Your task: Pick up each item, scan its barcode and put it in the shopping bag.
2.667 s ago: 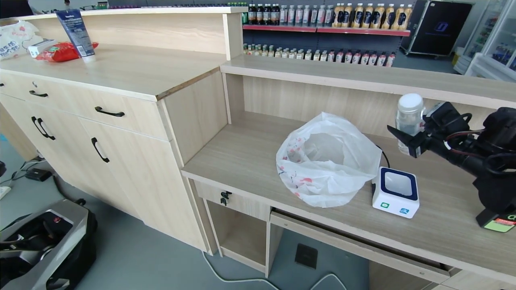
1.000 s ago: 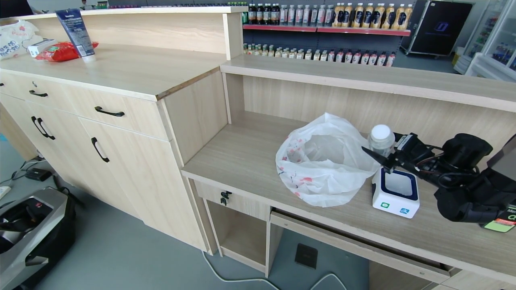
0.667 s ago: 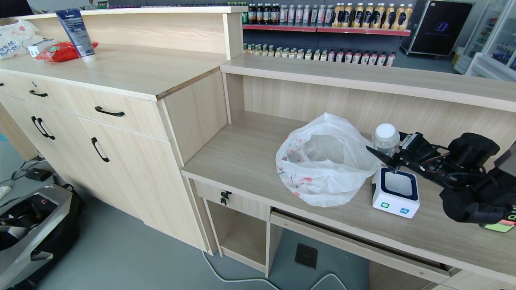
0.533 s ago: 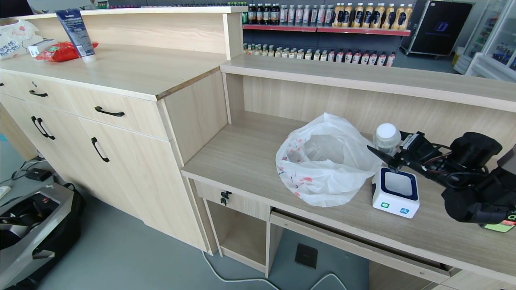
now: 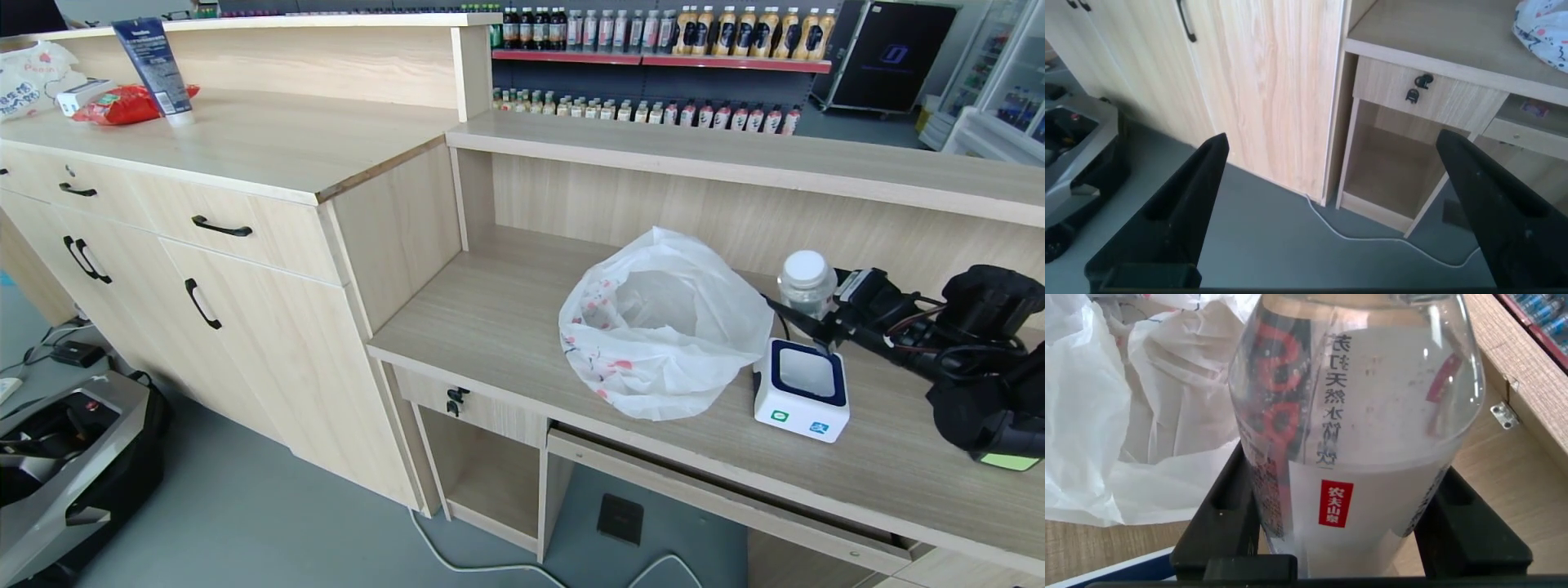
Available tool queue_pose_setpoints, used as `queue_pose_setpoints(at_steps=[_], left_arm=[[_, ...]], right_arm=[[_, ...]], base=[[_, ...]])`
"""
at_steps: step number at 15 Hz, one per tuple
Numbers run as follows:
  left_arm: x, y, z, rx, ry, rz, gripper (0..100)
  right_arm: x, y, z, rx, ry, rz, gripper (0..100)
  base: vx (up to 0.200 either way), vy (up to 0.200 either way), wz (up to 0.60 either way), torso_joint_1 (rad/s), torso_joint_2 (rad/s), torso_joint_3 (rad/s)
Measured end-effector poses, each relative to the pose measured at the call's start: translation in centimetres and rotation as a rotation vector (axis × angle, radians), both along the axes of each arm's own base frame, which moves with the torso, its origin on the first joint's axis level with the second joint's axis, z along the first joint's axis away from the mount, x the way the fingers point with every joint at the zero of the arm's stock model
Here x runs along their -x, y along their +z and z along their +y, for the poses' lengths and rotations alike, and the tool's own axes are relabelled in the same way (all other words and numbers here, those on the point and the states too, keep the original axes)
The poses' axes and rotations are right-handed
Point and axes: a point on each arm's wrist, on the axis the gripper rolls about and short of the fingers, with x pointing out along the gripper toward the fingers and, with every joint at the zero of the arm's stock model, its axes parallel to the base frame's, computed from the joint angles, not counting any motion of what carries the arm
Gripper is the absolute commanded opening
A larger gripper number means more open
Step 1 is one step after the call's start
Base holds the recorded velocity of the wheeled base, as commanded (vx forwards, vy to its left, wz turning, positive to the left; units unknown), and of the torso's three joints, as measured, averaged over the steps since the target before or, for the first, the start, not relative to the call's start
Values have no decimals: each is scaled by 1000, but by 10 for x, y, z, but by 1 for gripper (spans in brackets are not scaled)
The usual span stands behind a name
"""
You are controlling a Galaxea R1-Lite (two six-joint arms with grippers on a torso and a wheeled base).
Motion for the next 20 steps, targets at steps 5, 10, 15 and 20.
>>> queue_pose_setpoints(at_steps=[5, 10, 15, 20], left_arm=[[0, 0, 0, 0, 0, 0, 100], [0, 0, 0, 0, 0, 0, 100], [0, 0, 0, 0, 0, 0, 100], [0, 0, 0, 0, 0, 0, 100]], right_arm=[[4, 1, 0, -7, -2, 31, 0], [7, 8, 0, -15, -2, 31, 0], [24, 60, 10, -169, -42, 81, 0], [87, 89, 9, -622, -374, 421, 0]], base=[[0, 0, 0, 0, 0, 0], [0, 0, 0, 0, 0, 0], [0, 0, 0, 0, 0, 0], [0, 0, 0, 0, 0, 0]])
